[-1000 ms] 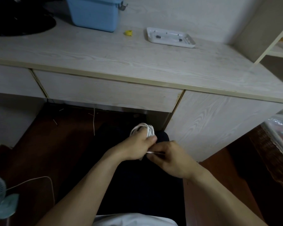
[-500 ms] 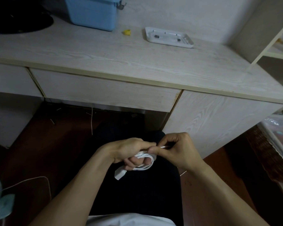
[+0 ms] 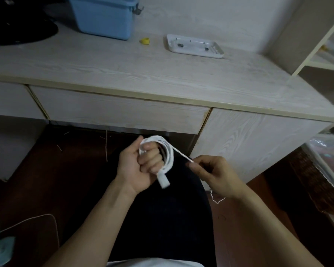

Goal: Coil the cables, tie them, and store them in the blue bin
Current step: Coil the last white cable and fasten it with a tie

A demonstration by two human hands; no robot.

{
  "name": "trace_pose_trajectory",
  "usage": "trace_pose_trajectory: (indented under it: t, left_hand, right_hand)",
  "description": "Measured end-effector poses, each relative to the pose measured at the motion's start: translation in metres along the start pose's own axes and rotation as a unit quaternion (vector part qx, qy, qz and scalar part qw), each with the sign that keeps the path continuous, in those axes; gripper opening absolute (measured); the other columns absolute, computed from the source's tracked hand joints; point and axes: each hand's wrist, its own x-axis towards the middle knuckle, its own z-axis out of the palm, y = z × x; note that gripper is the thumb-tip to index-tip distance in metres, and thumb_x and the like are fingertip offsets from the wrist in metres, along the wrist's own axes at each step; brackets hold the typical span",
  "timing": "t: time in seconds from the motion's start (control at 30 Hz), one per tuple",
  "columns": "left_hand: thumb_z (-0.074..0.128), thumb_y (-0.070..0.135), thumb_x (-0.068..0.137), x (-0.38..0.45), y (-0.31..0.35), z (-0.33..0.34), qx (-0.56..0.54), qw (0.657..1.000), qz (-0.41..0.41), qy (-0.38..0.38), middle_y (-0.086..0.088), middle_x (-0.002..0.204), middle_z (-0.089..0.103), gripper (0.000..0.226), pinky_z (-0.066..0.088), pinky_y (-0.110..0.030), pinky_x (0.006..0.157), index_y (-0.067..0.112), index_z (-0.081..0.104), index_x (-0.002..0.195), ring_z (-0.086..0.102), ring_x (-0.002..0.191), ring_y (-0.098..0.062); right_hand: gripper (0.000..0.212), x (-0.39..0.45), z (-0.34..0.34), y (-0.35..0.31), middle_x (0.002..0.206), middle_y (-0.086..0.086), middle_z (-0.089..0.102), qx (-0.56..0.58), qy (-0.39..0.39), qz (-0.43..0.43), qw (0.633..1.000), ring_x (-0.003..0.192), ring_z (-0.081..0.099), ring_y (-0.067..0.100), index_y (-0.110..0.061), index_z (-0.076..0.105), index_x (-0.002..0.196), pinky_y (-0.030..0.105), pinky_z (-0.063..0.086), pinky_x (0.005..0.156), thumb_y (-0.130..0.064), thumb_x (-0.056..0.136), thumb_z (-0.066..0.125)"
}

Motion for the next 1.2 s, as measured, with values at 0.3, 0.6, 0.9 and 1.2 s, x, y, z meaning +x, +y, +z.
trace_pose_trajectory:
  t: [0.3,0.6,0.9,1.2]
  left_hand:
    - [0.035,0.025,0.105,0.014,0.01,-0.015,-0.019,0.966,0.183,0.18,0.002,0.063,0.035,0.03,0.041,-0.031,0.075,0.016,0.039,0.077,0.034,0.049,-0.012]
    - [0.046,0.021,0.103,0.011,-0.023,-0.024,0.649,0.739,0.146,0.107,0.002,0.076,0.059,0.025,0.052,-0.039,0.075,0.017,0.053,0.079,0.059,0.071,-0.015]
    - [0.052,0.041,0.099,-0.009,-0.005,0.004,0.533,0.823,-0.162,-0.108,-0.011,0.062,0.034,0.038,0.036,-0.028,0.05,0.004,0.056,0.097,0.027,0.045,-0.012]
    - [0.06,0.021,0.091,-0.009,0.005,0.007,0.42,0.905,0.012,-0.062,0.004,0.05,0.032,0.017,0.039,-0.029,0.049,0.013,0.063,0.076,0.027,0.041,-0.009]
  right_hand:
    - [0.009,0.0,0.018,0.002,0.072,-0.005,0.07,-0.122,-0.122,0.023,0.985,0.063,0.064,0.007,-0.021,0.064,0.099,0.02,0.048,0.058,-0.03,0.098,0.061]
    - [0.014,0.0,0.034,-0.007,0.097,-0.009,0.065,-0.153,-0.085,-0.11,0.978,0.086,0.063,0.005,-0.021,0.071,0.105,0.024,0.053,0.076,-0.025,0.098,0.059]
    - [0.037,0.001,0.014,-0.009,0.075,-0.004,0.073,-0.06,0.021,-0.055,0.996,0.067,0.068,0.009,-0.02,0.07,0.08,0.031,0.057,0.062,-0.05,0.064,0.083]
    - [0.022,0.008,0.0,0.012,0.074,0.013,0.07,0.13,-0.006,0.013,0.991,0.063,0.066,0.021,-0.001,0.069,0.088,0.031,0.056,0.065,-0.019,0.079,0.078]
